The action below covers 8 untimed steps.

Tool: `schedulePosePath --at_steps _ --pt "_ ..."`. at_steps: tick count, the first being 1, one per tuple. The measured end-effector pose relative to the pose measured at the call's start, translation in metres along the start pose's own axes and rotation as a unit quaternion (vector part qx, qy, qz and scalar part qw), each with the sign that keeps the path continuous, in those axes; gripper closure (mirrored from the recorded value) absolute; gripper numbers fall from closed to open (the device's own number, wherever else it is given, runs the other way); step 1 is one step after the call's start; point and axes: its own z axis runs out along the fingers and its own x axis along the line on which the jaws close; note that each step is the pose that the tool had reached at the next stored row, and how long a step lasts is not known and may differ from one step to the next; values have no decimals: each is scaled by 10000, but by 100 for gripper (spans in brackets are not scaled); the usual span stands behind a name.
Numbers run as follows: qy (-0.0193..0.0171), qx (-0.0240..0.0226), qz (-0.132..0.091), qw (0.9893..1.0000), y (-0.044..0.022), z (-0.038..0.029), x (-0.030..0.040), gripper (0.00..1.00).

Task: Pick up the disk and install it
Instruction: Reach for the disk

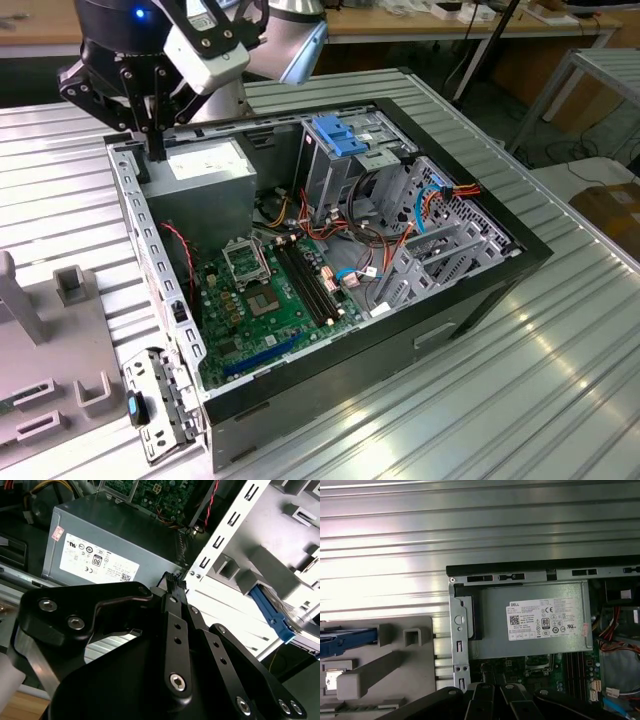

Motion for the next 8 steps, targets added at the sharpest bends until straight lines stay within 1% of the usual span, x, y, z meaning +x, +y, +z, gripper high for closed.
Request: schedulePosePath --at_steps 8 --pt "0 0 0 10000 -5 -2 72 89"
